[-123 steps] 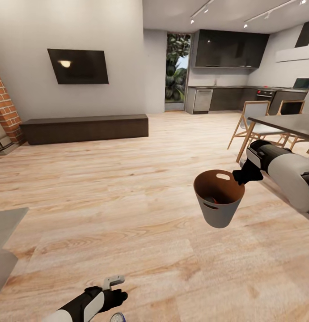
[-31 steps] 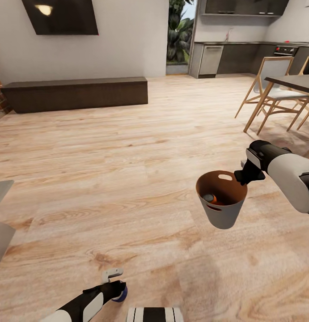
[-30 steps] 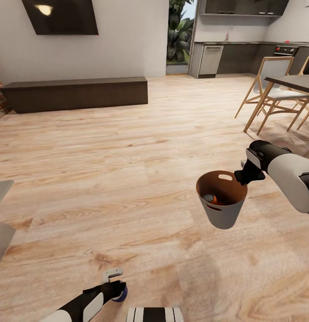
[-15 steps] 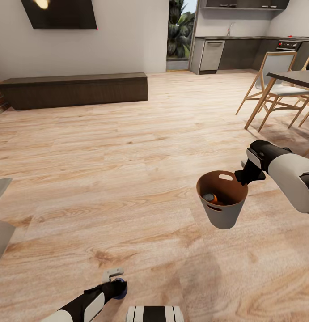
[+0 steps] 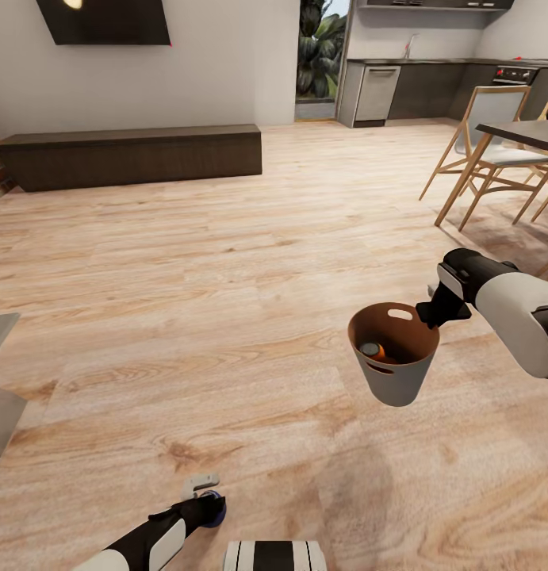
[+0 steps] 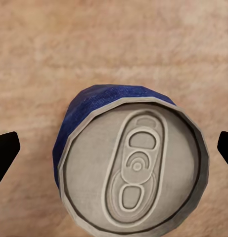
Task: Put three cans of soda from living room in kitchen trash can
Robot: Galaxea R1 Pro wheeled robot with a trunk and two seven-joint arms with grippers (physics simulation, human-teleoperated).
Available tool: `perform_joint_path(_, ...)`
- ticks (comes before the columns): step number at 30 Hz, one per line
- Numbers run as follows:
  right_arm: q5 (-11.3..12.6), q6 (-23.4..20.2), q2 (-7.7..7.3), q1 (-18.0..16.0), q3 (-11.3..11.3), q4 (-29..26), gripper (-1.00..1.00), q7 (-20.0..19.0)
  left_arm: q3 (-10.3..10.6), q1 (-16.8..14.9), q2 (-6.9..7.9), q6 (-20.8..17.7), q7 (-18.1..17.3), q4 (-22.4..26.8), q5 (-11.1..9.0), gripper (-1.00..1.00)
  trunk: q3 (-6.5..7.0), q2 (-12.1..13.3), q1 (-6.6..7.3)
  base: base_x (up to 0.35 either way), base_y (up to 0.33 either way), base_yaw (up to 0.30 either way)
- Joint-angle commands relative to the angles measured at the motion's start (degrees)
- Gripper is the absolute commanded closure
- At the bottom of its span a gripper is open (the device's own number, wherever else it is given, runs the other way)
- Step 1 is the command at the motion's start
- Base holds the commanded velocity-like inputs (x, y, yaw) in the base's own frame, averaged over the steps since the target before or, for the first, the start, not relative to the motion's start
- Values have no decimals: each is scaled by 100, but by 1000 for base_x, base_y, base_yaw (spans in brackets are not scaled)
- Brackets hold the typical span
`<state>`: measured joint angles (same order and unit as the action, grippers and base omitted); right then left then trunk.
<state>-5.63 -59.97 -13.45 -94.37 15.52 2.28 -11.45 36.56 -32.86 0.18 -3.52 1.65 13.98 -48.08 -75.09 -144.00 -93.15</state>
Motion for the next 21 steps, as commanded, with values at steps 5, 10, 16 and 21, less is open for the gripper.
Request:
perform_joint_path(5,45,-3,-4,-2,-23,0,100,-15,0,1,0,1,2,0,-2,-100,1,0,1,0,0,0)
perform_joint_path(10,45,-3,0,-2,-23,0,100,-15,1,3,0,8,2,0,-2,100,1,0,1,0,0,0)
perform_joint_path(16,45,-3,1,-2,-23,0,100,-15,0,8,0,12,38,0,-6,100,1,0,1,0,0,0)
perform_joint_path(21,45,-3,1,-2,-23,0,100,-15,4,8,-3,17,52,0,-2,100,23,1,3,0,0,0)
